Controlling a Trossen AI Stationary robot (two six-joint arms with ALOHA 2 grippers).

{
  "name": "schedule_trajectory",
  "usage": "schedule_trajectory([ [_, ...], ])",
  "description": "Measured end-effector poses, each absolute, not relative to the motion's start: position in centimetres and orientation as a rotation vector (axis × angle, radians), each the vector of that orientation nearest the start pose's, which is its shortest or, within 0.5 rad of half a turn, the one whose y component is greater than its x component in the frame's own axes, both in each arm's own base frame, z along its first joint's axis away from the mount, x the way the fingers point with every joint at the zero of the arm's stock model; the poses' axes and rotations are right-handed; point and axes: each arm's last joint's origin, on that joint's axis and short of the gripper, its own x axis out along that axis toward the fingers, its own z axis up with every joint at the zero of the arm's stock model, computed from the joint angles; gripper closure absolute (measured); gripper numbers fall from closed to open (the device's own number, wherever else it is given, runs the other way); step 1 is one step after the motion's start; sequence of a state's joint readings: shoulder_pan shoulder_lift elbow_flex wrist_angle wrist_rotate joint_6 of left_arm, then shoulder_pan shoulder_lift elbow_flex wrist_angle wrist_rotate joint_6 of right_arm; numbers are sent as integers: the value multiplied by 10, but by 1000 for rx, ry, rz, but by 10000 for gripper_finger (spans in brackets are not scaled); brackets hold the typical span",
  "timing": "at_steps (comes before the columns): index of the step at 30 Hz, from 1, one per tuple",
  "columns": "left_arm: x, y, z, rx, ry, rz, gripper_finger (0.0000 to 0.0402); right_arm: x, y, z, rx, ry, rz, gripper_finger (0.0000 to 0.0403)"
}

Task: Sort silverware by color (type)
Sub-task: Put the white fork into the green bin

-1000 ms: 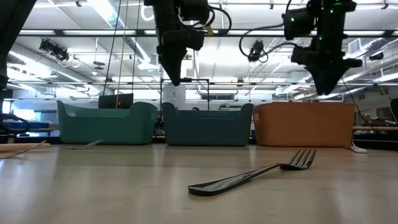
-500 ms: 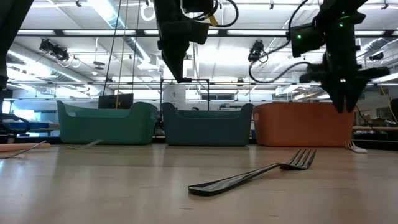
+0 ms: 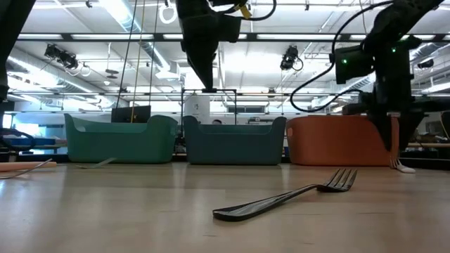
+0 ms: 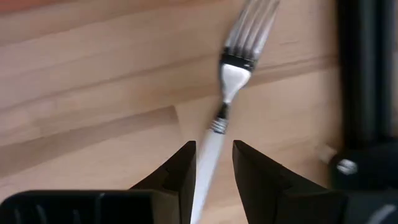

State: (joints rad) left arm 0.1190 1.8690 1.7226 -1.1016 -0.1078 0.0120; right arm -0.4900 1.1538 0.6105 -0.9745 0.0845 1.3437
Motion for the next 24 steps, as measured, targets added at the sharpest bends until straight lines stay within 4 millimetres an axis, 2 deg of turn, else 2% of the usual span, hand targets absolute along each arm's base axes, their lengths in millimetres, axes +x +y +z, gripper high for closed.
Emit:
schedule_trajectory([
  [12,380,49,289,3,1208,193,297,129,-72,145,1366,929,-1505,289],
  [24,380,49,289,26,1208,177,297,131,-75,142,1359,860,-1519,289],
])
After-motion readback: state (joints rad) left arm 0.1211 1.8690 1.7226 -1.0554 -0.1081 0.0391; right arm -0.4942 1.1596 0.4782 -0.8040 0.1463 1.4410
